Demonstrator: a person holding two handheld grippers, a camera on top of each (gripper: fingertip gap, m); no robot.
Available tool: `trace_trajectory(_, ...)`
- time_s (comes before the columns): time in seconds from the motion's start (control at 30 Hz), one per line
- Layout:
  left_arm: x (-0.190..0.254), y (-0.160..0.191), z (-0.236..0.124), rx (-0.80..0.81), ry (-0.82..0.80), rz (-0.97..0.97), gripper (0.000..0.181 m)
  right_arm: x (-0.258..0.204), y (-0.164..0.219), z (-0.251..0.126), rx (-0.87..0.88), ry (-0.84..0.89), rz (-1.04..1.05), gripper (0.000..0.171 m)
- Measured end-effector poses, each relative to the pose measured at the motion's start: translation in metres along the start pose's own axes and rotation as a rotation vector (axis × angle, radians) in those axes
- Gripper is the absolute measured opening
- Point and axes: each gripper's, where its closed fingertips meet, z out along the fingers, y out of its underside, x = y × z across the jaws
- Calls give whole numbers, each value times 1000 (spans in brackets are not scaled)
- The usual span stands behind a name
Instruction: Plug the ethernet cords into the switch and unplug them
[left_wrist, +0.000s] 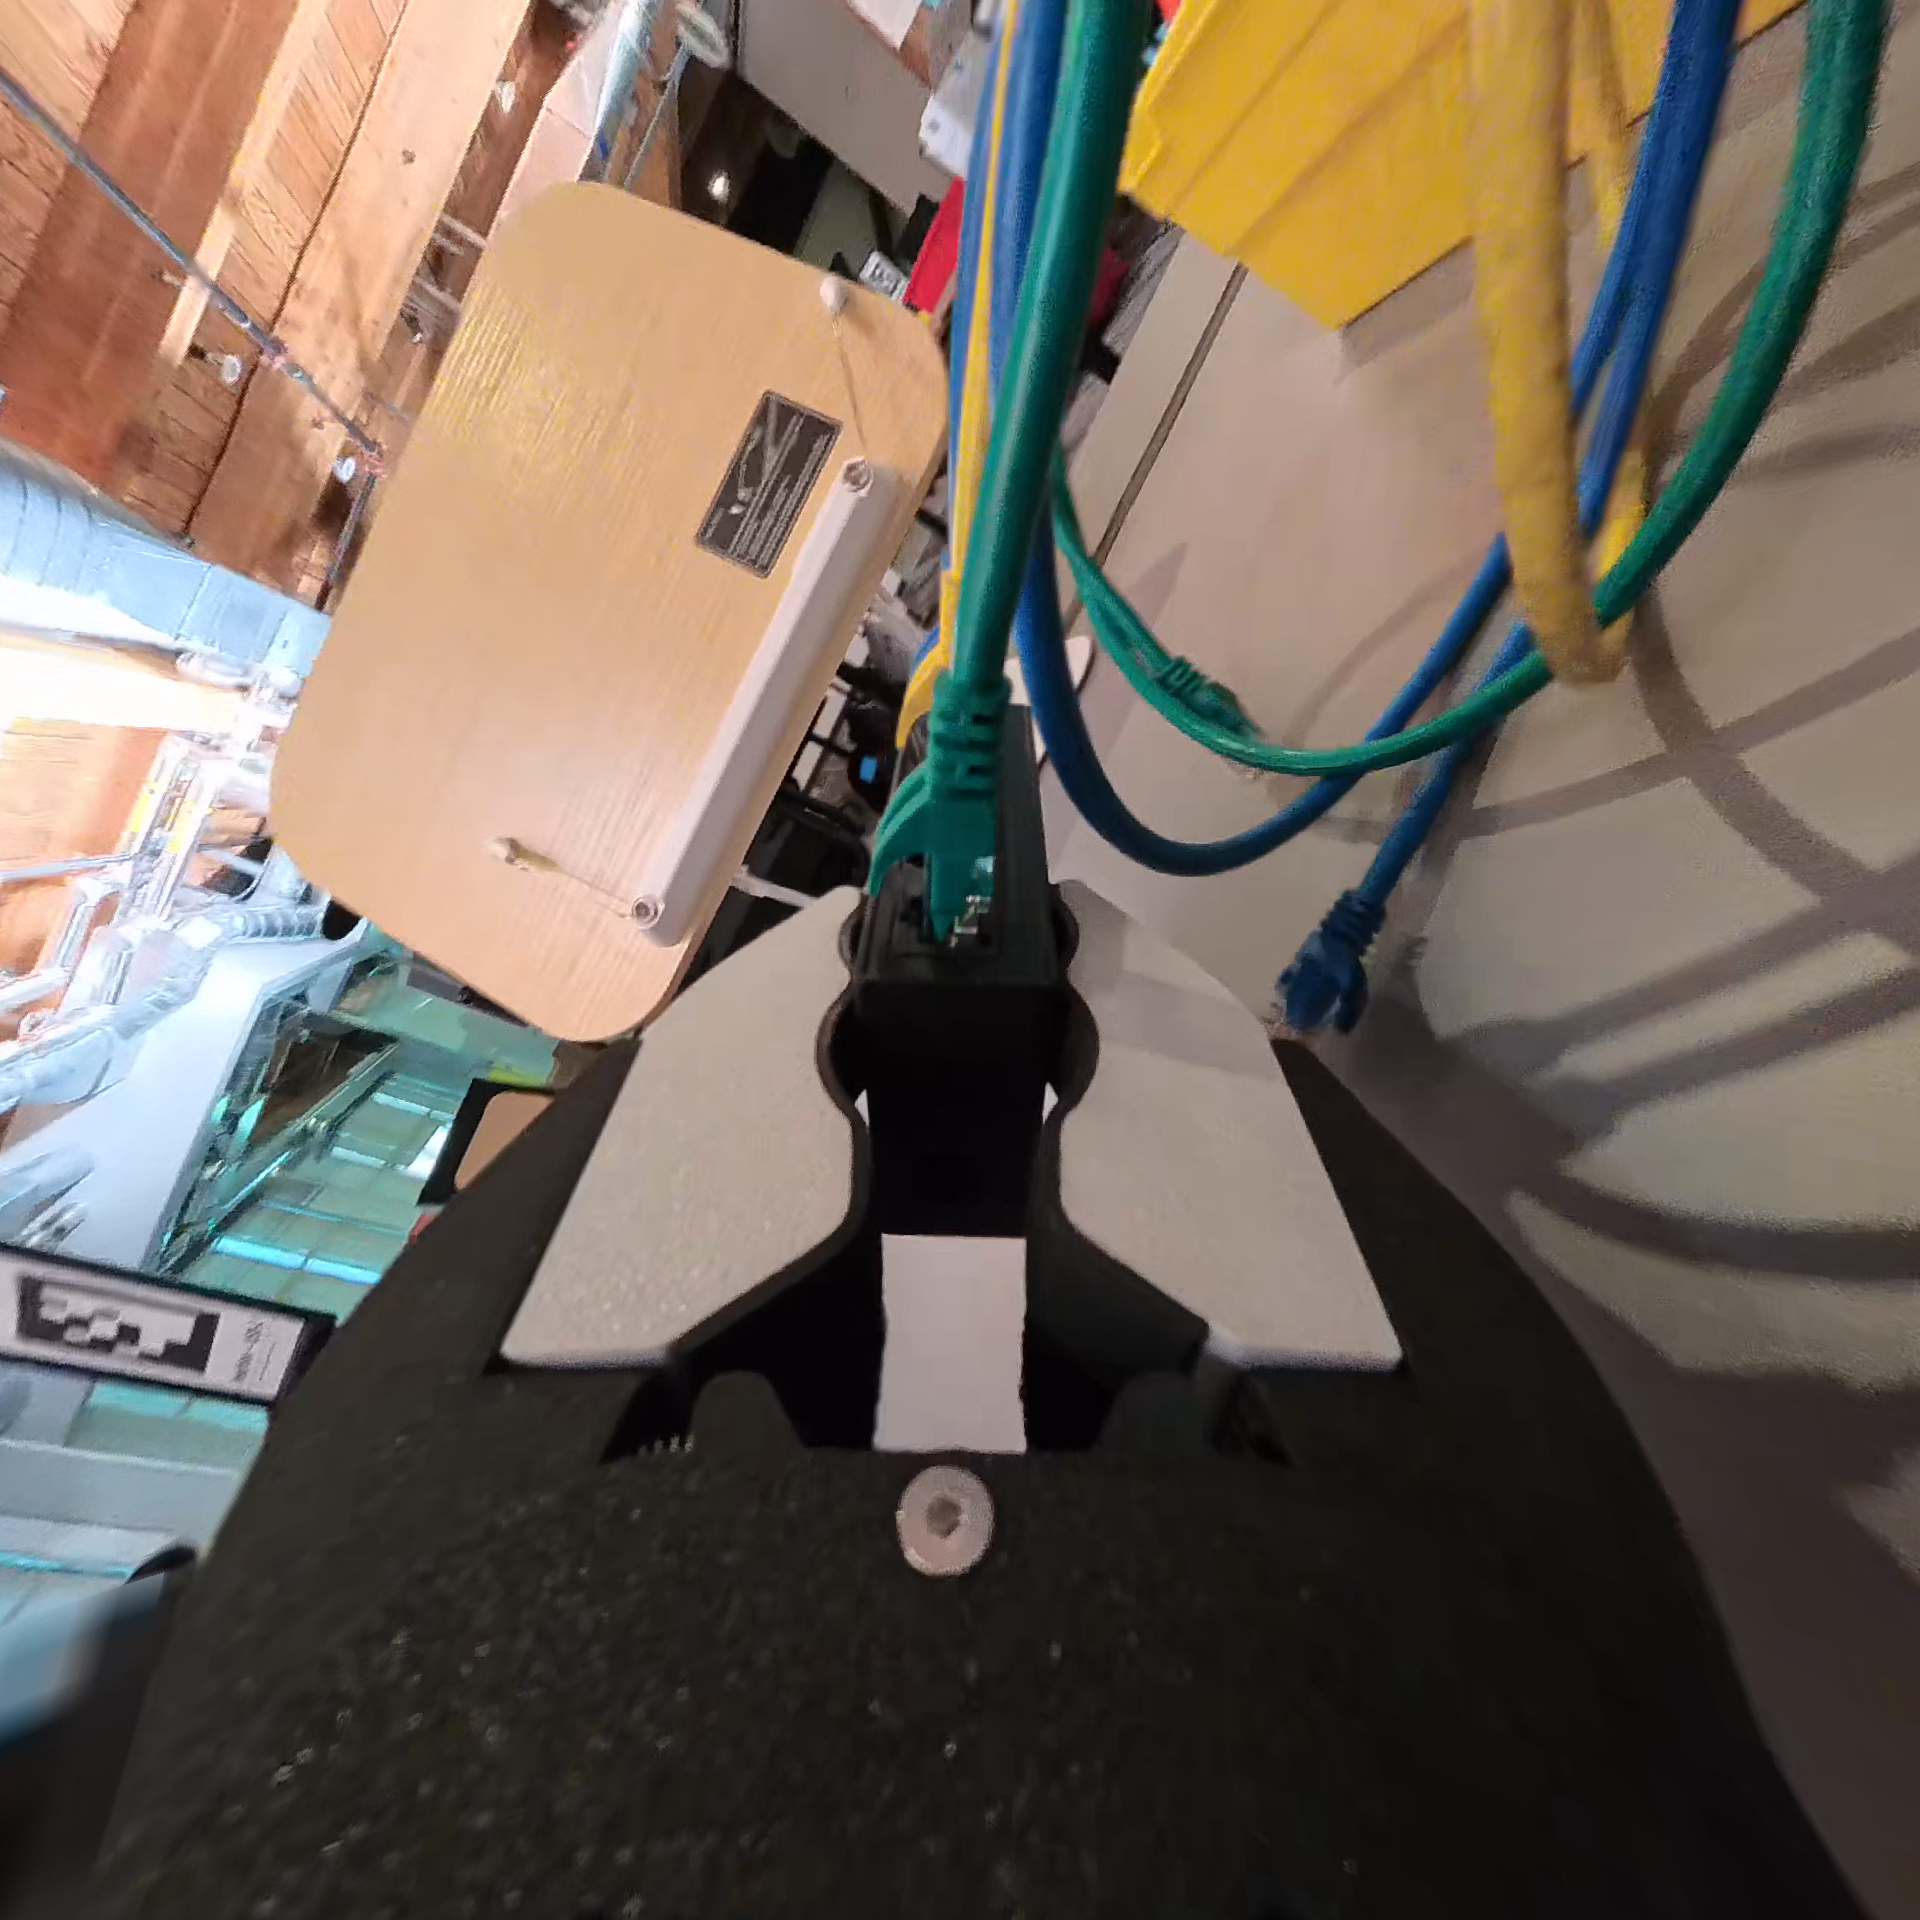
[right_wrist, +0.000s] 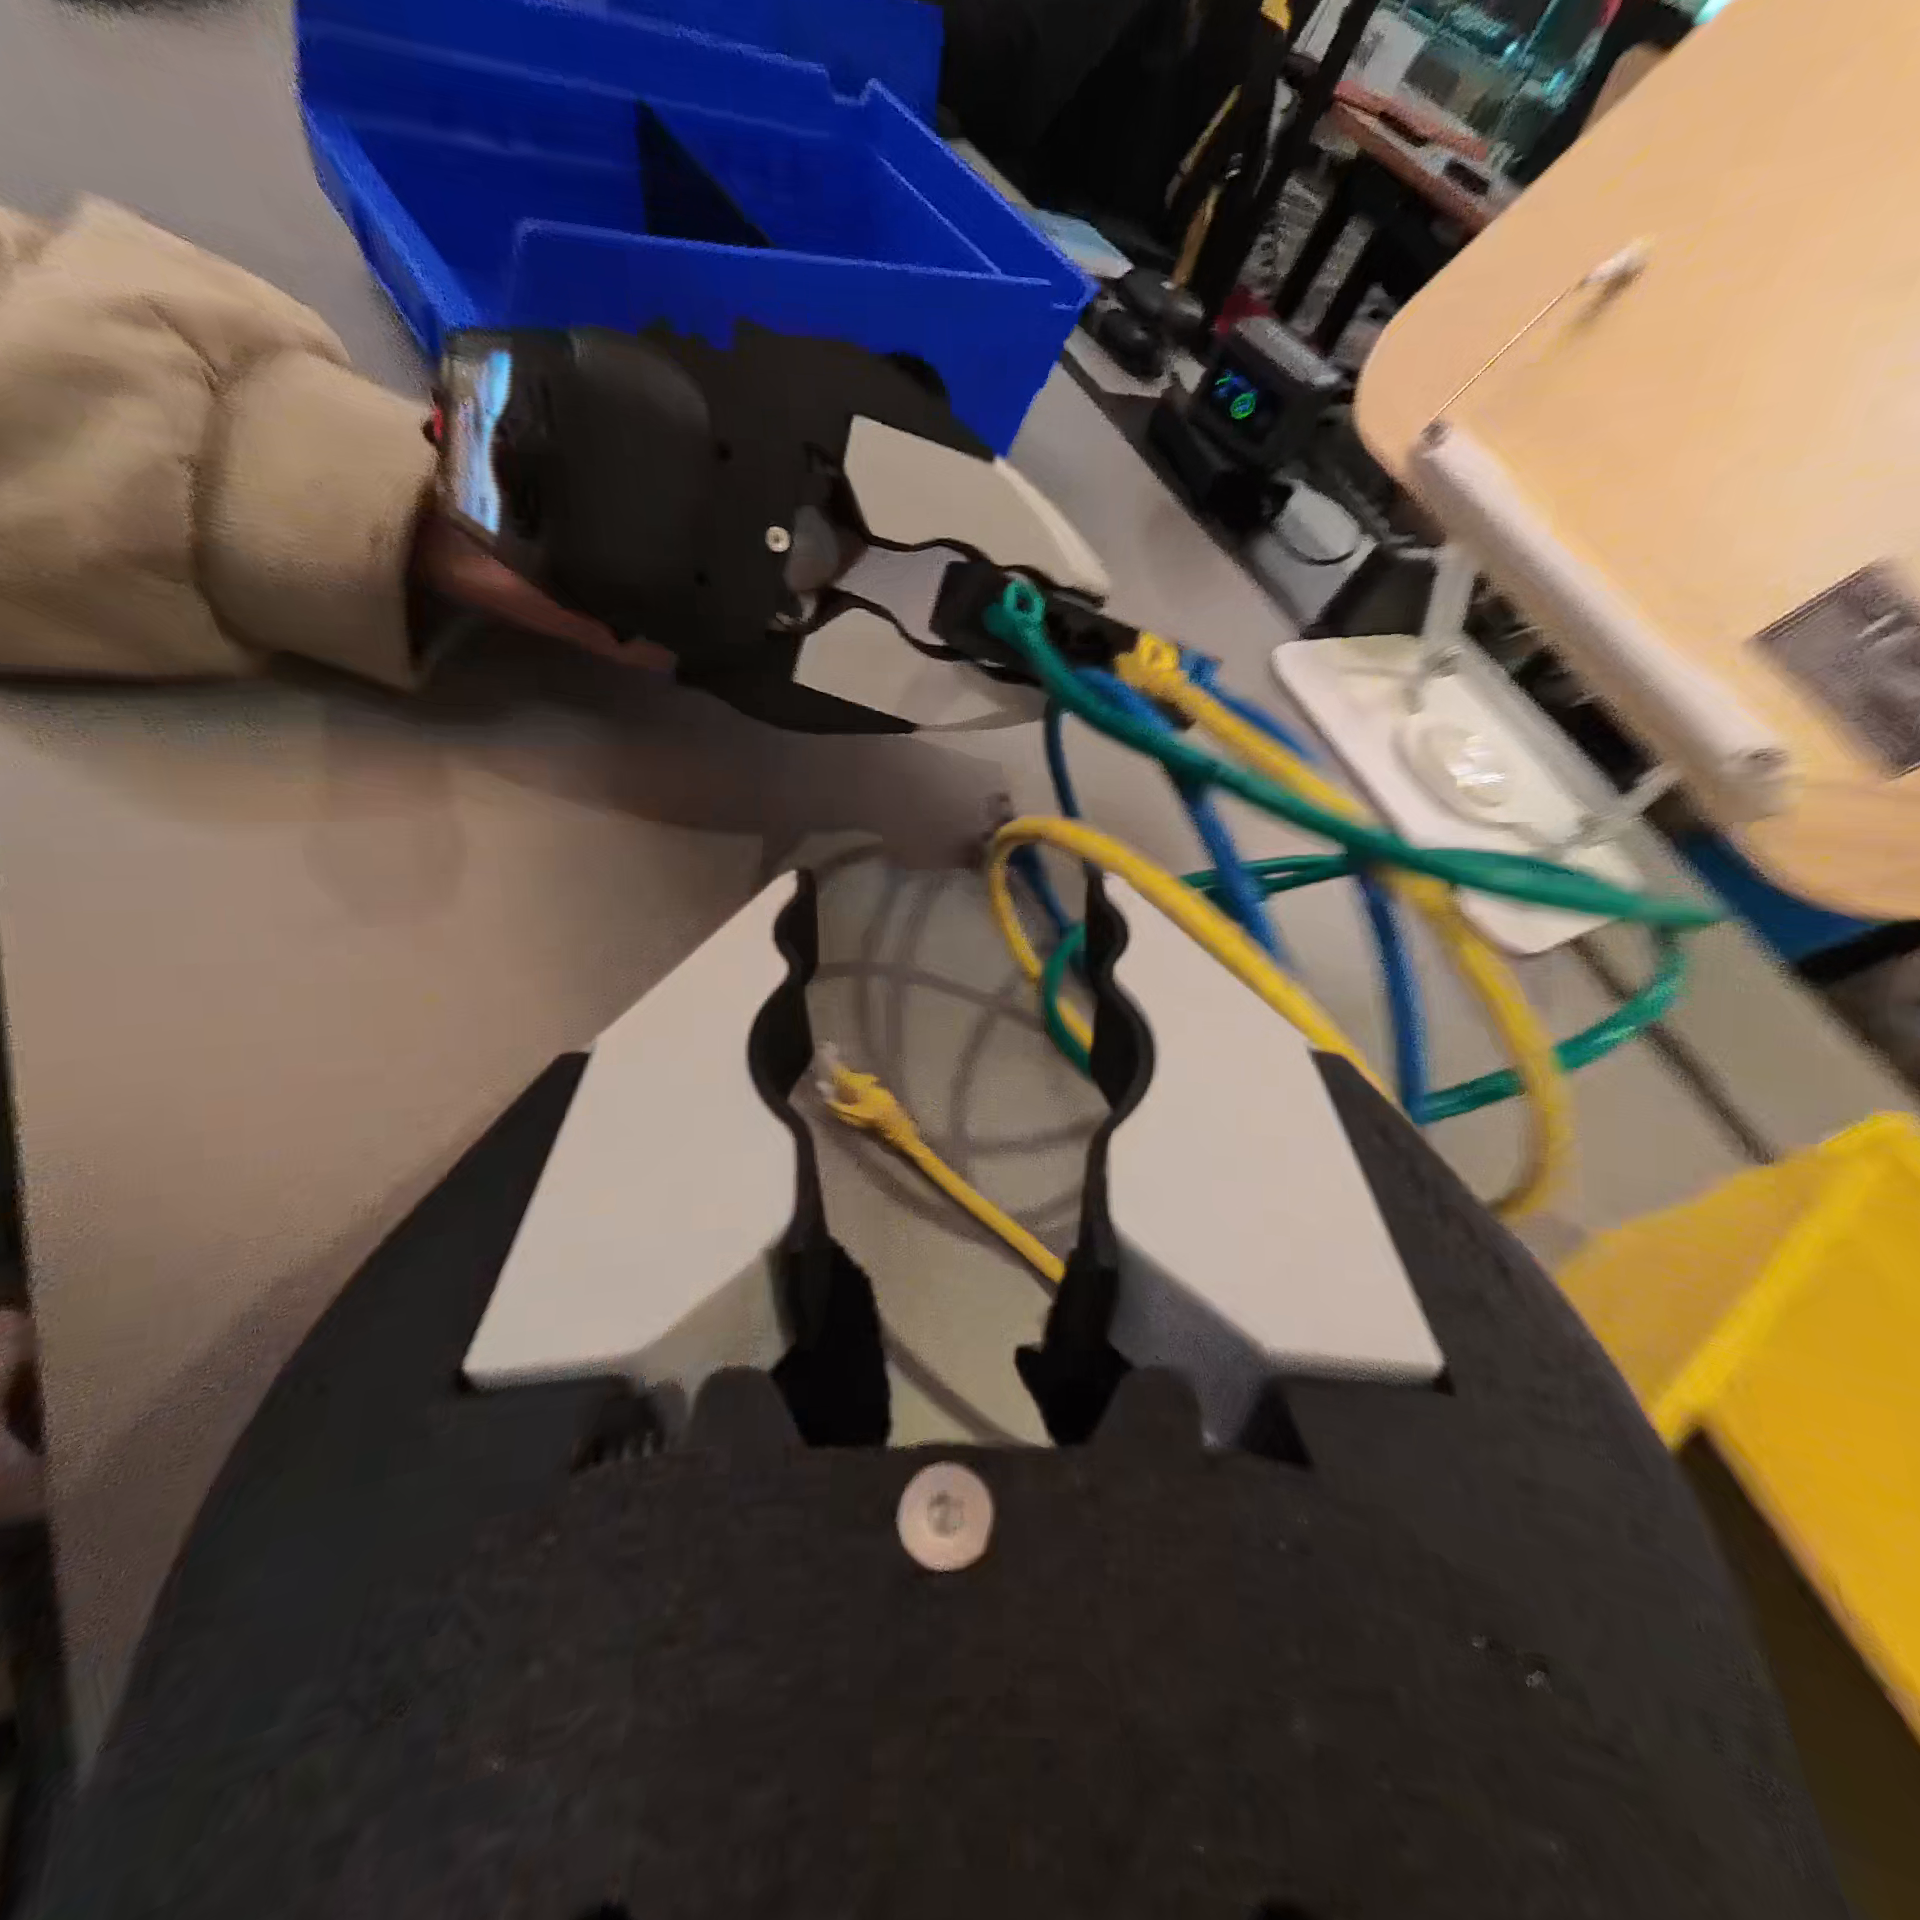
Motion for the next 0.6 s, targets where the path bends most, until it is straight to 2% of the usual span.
trace_trajectory(0.13, 8, -1, -4, 20, 31, 38, 29, 10, -42, 0, -65, 78, -362, 41)
trace_trajectory(0.27, 2, -3, -5, 26, -16, 84, 29, 11, -28, 48, -277, -20, -634, 46)
trace_trajectory(0.47, 1, -3, -9, 32, -18, 105, 29, -6, -16, 87, -378, -167, -757, 48)
trace_trajectory(0.6, 5, -7, -11, 43, -4, 115, 29, -2, -12, 95, -383, -145, -822, 46)
